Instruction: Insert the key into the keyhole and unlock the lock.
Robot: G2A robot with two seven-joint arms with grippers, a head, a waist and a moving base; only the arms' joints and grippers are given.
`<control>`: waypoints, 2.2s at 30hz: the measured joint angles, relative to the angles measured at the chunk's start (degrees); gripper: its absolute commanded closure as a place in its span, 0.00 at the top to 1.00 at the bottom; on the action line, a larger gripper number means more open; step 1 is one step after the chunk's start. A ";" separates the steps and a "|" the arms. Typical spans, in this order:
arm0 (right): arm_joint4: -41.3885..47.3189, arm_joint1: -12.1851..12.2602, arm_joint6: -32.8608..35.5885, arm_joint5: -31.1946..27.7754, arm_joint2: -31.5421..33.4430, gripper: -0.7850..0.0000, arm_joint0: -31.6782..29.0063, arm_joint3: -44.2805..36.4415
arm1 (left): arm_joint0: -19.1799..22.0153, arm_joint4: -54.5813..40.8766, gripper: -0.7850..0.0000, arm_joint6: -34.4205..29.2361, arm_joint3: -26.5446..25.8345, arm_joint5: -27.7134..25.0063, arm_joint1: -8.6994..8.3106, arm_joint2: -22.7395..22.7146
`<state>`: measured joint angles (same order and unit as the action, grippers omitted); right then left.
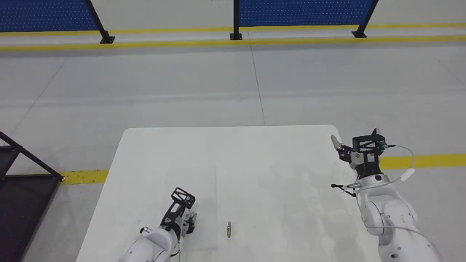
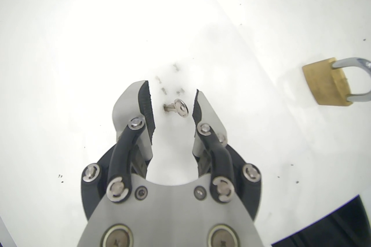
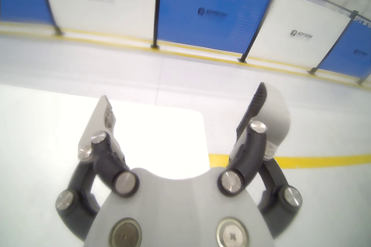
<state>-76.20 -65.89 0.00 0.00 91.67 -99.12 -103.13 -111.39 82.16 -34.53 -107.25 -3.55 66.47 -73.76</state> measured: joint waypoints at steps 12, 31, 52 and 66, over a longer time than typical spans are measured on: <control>0.00 0.00 0.00 0.00 0.00 1.00 0.00 0.00 | -0.37 -0.53 0.16 1.06 0.08 -0.47 -0.15 -0.39; 0.00 0.00 0.00 0.00 0.00 1.00 0.00 0.00 | -3.54 -1.49 0.00 4.87 -3.66 -1.97 -0.77 -3.29; 0.00 0.00 0.00 0.00 0.00 1.00 0.00 0.00 | -6.75 -9.37 0.00 7.96 -6.23 -11.05 -2.13 -12.46; 0.08 -0.01 0.01 0.05 0.04 1.00 0.01 -0.01 | -15.88 -10.22 0.00 45.23 -3.40 -39.54 -3.70 -21.55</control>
<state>-76.13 -65.90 0.01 0.05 91.71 -99.11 -103.14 -127.26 71.94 10.70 -110.65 -43.09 62.76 -95.31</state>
